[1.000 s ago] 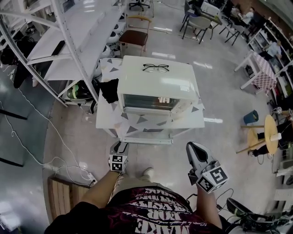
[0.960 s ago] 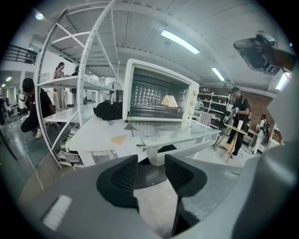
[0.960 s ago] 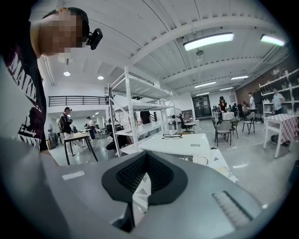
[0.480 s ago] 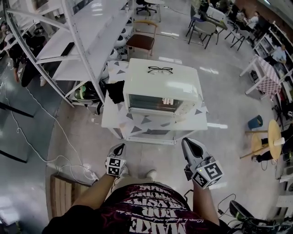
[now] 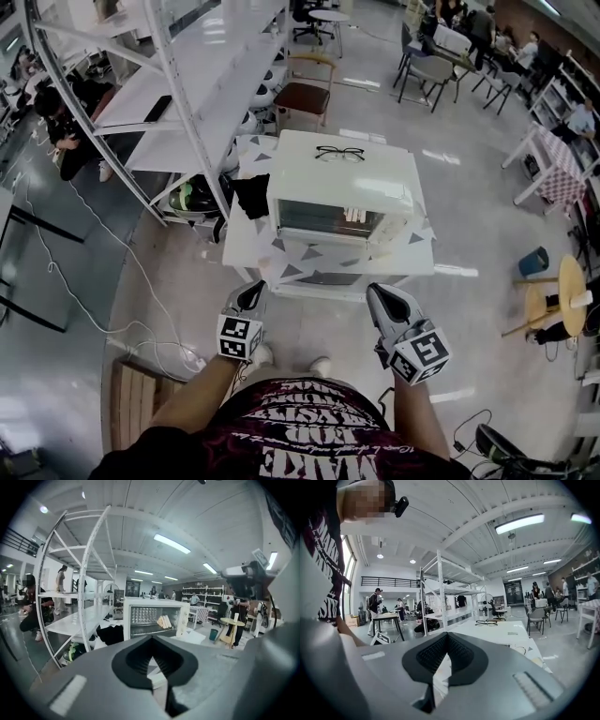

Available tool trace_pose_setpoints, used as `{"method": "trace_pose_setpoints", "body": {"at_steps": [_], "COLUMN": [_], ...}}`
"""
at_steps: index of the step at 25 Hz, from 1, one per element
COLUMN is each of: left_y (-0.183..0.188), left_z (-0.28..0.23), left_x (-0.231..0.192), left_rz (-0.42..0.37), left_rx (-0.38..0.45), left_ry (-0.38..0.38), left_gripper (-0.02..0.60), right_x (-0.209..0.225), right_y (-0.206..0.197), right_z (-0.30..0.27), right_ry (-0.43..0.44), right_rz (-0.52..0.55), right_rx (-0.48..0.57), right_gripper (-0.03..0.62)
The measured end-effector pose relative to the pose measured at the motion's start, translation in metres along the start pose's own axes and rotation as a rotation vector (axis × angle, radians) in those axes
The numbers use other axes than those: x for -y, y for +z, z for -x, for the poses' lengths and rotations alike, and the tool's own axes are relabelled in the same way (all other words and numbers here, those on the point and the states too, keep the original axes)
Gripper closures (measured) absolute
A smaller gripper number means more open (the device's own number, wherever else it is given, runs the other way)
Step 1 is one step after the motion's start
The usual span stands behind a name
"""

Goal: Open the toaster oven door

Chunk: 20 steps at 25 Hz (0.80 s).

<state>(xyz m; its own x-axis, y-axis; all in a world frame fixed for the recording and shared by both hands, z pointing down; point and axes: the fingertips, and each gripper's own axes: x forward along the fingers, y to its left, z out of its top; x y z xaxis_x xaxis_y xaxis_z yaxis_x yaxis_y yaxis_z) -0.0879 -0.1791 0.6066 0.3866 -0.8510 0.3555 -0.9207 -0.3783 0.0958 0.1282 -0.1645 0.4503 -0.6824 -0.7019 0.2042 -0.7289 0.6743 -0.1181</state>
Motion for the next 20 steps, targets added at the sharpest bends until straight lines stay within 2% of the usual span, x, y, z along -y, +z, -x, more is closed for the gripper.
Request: {"method": "trace_pose_setpoints", "body": {"at_steps": [4, 7, 10, 20], "left_y": [0.036, 0.059, 0.080, 0.140], "left_z": [0.009, 0.017, 0.020, 0.037], "left_x": [0.005, 0.014, 0.024, 0.033], "left_rz": [0.013, 0.028, 0.006, -0.065], "left_rx": [0.043, 0.070, 0.082, 0.130], "left_ry": [-0.019, -0.064, -0.107, -0.111], "left_gripper": [0.581, 0.581, 0.581, 0.581], "right_x": [-0.005, -0.008, -0.010, -0.016], "right_y": [0.001, 0.002, 0.003, 0.006], "right_z": [-0.004, -0.006, -0.009, -0.016], "right_ry": [0.017, 0.024, 0.028, 0.044], "right_rz": [0.004, 0.006, 0.006, 0.010], "right_rx": [0.000, 0.002, 0.002, 0.011], "right_gripper": [0.568, 0.568, 0.568, 0.568]}}
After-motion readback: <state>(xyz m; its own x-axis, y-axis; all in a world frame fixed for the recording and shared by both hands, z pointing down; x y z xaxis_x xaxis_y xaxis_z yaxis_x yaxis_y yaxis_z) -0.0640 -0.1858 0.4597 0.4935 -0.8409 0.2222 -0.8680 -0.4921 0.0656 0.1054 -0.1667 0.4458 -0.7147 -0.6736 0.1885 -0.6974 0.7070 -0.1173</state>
